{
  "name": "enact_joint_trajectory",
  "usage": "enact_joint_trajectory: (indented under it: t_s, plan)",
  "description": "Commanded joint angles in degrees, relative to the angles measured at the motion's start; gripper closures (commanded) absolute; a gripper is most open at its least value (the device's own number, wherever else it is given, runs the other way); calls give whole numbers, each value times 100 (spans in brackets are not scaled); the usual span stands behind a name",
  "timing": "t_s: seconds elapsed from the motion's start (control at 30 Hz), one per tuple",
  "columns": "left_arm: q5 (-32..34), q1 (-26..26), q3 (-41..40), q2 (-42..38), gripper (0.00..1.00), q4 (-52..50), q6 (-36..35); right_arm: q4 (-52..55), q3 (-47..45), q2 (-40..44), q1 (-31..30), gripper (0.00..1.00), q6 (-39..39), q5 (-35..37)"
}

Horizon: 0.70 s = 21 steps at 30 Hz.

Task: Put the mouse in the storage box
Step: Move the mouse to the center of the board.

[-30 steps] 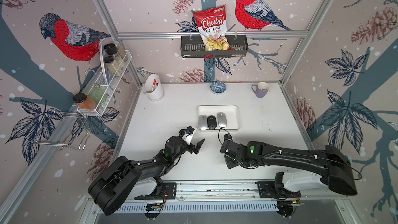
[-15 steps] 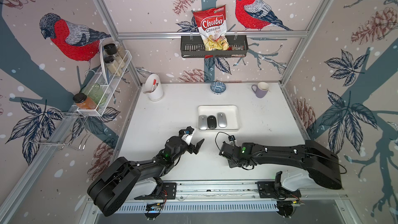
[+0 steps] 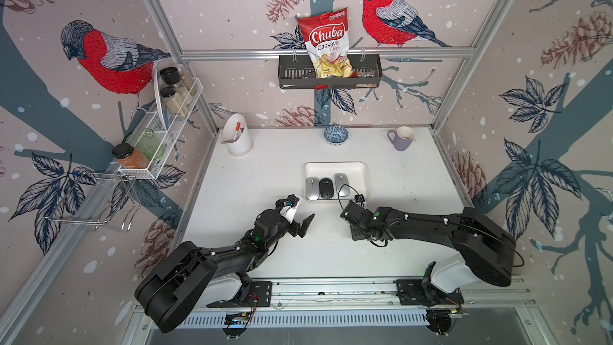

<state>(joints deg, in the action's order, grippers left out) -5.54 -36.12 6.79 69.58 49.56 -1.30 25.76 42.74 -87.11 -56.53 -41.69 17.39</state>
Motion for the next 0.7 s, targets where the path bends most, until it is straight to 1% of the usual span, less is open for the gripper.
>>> enact_joint_trajectory:
  t_s: [0.0, 0.03, 0.07, 0.1, 0.17, 0.23, 0.27, 0.3, 0.33, 0.4, 0.5, 0.6, 0.67]
  plan:
    - [68, -9, 51, 17, 1, 71, 51, -288, 60, 175, 145, 95, 399, -163]
    - [65, -9, 44, 13, 1, 67, 51, -318, 57, 317, 222, 91, 491, -264]
    - [71, -14, 51, 12, 1, 71, 51, -342, 49, 470, 274, 84, 590, -378]
    - [79, -9, 51, 19, 1, 71, 51, -307, 50, 675, 333, 69, 635, -460]
    - [77, -9, 53, 21, 1, 58, 51, -233, -50, 1122, 499, 50, 594, -559]
    - [62, -9, 65, 32, 1, 61, 51, -133, -187, 1497, 745, 23, 487, -652]
    - [62, -9, 55, 29, 1, 62, 51, -58, -249, 1811, 851, 13, 462, -628]
    - [61, -9, 62, 31, 1, 67, 51, -36, -322, 1980, 921, 6, 468, -581]
    - [50, -9, 56, 21, 1, 71, 52, -55, -399, 2080, 967, 1, 505, -538]
    - [-20, -9, 51, 7, 1, 88, 51, 55, -442, 2133, 1147, 0, 558, -553]
    - [-57, -9, -27, -46, 1, 217, 44, 106, -409, 1970, 1431, 0, 721, -962]
    - [9, -9, -70, -62, 1, 291, 62, 17, -383, 1633, 1501, 0, 852, -1147]
    - [18, -9, -54, -24, 1, 300, 77, 76, -280, 1251, 1498, 2, 922, -1182]
